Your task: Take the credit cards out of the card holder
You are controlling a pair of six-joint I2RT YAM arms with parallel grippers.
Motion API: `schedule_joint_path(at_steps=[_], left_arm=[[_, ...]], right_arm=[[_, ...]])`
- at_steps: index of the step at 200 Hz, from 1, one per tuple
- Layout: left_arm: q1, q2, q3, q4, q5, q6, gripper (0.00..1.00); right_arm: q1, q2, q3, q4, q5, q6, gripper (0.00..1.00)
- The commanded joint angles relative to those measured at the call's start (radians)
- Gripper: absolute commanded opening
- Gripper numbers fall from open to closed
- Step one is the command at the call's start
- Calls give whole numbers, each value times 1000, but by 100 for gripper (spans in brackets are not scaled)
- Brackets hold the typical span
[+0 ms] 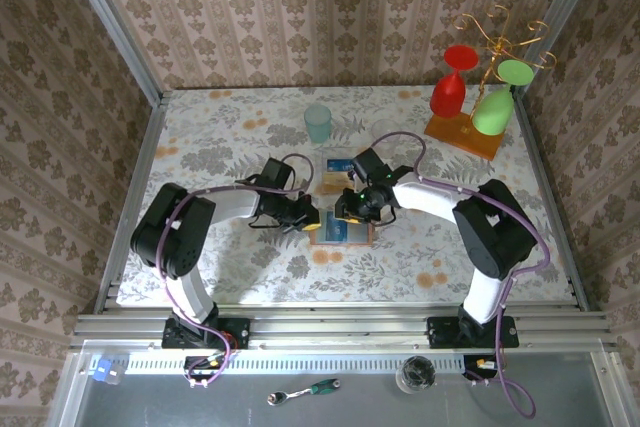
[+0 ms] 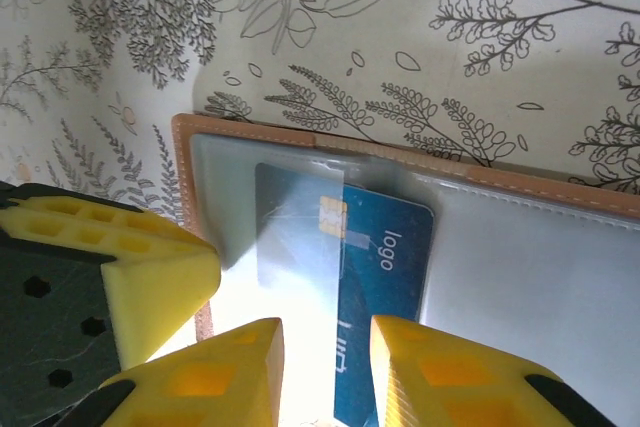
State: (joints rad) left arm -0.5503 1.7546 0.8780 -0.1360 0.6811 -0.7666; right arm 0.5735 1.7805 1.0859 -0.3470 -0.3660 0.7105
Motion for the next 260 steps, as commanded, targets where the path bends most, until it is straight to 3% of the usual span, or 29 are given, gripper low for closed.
schedule_joint_path(at_steps=[1, 135, 260], left_arm=[[-17, -27, 42, -22, 4, -5, 2], [-60, 32, 98, -119, -73, 46, 0], [-56, 56, 58, -73, -52, 19, 0]], right_arm=[[-7, -30, -24, -21, 15, -3, 29], [-20, -18, -47, -8, 2, 11, 30], [-27, 36, -71, 65, -55, 36, 30]])
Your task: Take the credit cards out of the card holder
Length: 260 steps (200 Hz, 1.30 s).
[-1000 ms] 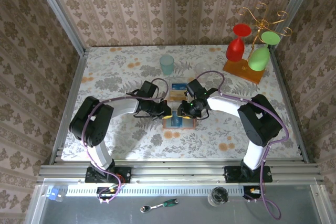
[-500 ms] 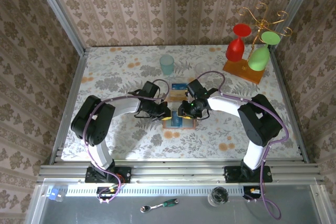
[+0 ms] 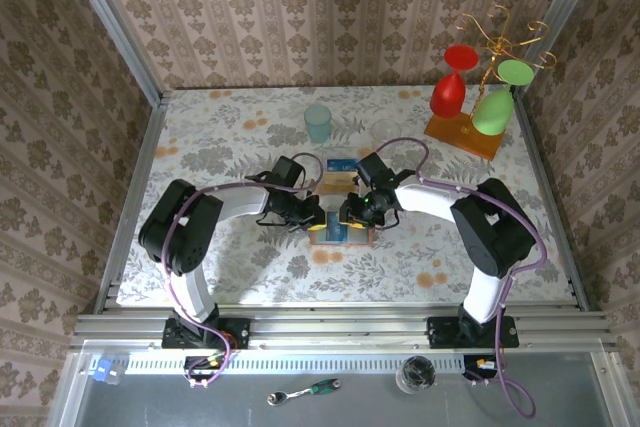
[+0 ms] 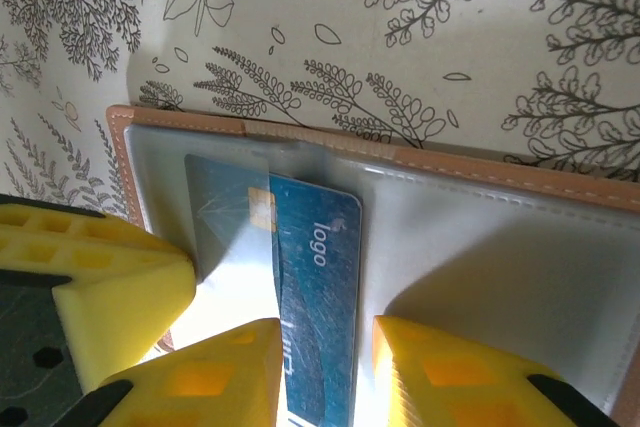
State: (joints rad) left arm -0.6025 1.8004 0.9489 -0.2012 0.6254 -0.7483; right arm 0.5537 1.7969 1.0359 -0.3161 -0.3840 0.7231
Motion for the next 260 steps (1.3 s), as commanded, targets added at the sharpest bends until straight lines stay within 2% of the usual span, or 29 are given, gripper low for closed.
schedule_joint_path(at_steps=[1, 127, 201, 260], left_arm=[[-3, 10, -12, -8, 4, 0, 0], [-2, 21, -1, -36, -3, 12, 0], [-3, 21, -2, -38, -3, 10, 0], [0, 11, -7, -37, -1, 13, 0]], right_arm=[[-8, 20, -22, 36, -38, 25, 30], [-26, 22, -57, 153, -139, 88, 23], [-38, 0, -79, 155, -126, 86, 12], [-69, -52, -104, 92, -92, 46, 8]])
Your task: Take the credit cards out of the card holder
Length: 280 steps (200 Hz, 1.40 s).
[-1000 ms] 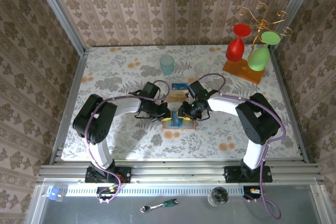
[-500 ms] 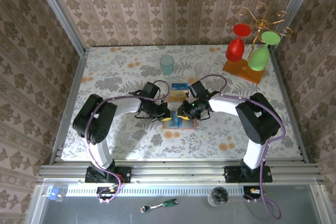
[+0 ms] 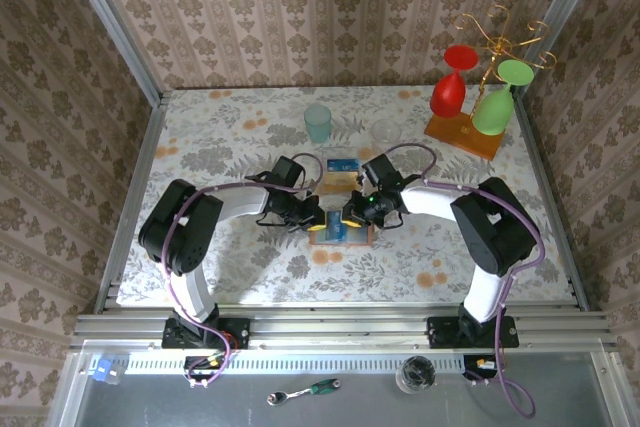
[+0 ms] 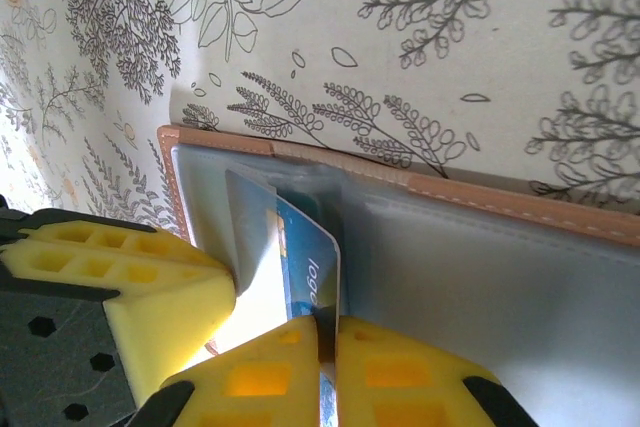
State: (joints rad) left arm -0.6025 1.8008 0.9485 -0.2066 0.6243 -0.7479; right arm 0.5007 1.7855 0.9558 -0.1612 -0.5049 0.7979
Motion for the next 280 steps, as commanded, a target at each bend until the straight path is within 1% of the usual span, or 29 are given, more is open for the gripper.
schedule_joint_path(at_steps=[1, 46, 74, 109, 139, 167, 199, 215, 230, 244, 247, 256, 280], left_arm=[[0, 11, -7, -32, 0, 14, 0], [9, -1, -14, -39, 5, 32, 0], [22, -14, -35, -39, 12, 43, 0], [33, -25, -55, -35, 12, 53, 0], [37, -47, -81, -14, 12, 37, 0], [38, -59, -96, -11, 12, 37, 0], [46, -76, -100, -2, 12, 40, 1], [53, -89, -99, 7, 12, 42, 4], [66, -83, -81, -1, 12, 49, 5], [75, -83, -69, -11, 12, 51, 5], [76, -85, -67, -10, 38, 50, 5], [79, -92, -64, -14, 43, 51, 5], [82, -112, -48, -32, 45, 49, 5]], right_arm=[[-16, -43, -23, -63, 30, -29, 8], [-25, -112, -24, -128, 73, -57, 5], [-28, -137, 4, -167, 99, -85, 3], [-37, -162, 67, -254, 140, -170, 2], [-52, -185, 121, -319, 171, -251, 2], [-63, -199, 176, -355, 198, -329, 2], [-64, -192, 264, -413, 235, -472, 2], [-65, -180, 311, -434, 247, -576, 2], [-65, -158, 355, -457, 244, -684, 1], [-64, -124, 399, -492, 270, -757, 0], [-66, -113, 414, -504, 277, -773, 0], [-67, -78, 467, -552, 287, -822, 0], [-68, 3, 589, -631, 287, -989, 0]])
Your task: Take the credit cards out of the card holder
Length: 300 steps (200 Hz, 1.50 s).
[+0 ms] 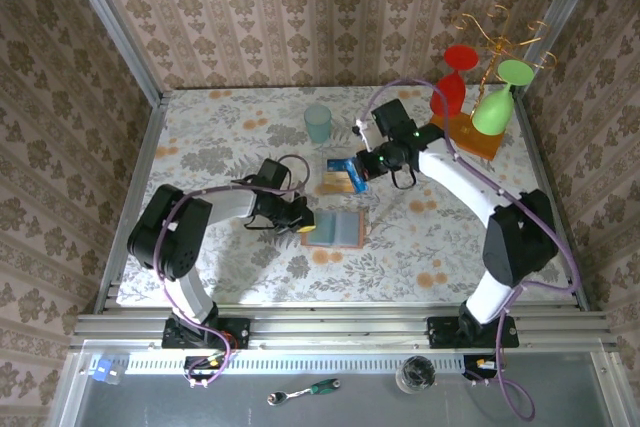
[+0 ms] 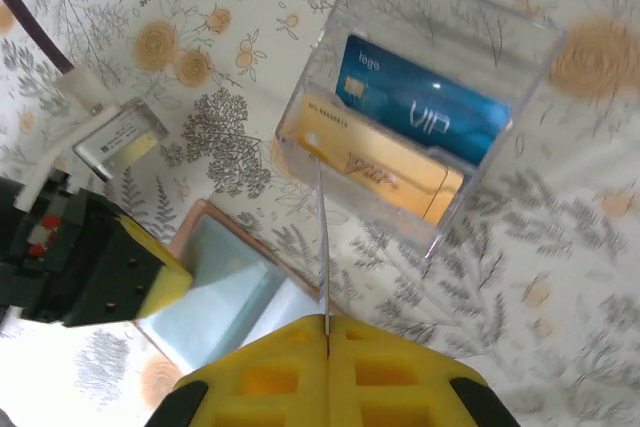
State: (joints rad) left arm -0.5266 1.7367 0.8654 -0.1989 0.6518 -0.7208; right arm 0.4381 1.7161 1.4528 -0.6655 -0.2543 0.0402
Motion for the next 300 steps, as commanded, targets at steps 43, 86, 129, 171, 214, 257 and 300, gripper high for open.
schedule_joint_path(at_steps=[43, 86, 129, 171, 214, 257, 300], left_arm=[[24, -86, 51, -86, -1, 21, 5], [50, -98, 59, -119, -1, 22, 5], [84, -107, 69, -180, -57, 53, 6], [103, -104, 61, -185, -50, 54, 6], [105, -103, 48, -161, -42, 29, 6], [96, -90, 38, -125, -26, 10, 5], [79, -70, 43, -123, -21, 23, 4]], right_arm=[[-4, 159, 224, -180, 64, -565, 0], [-3, 304, 416, -312, 95, -768, 0], [-4, 445, 620, -393, 87, -843, 0], [-4, 547, 741, -439, 66, -876, 0], [1, 607, 774, -450, 80, -899, 6], [1, 592, 773, -435, 119, -885, 18], [12, 507, 688, -375, 122, -805, 19]])
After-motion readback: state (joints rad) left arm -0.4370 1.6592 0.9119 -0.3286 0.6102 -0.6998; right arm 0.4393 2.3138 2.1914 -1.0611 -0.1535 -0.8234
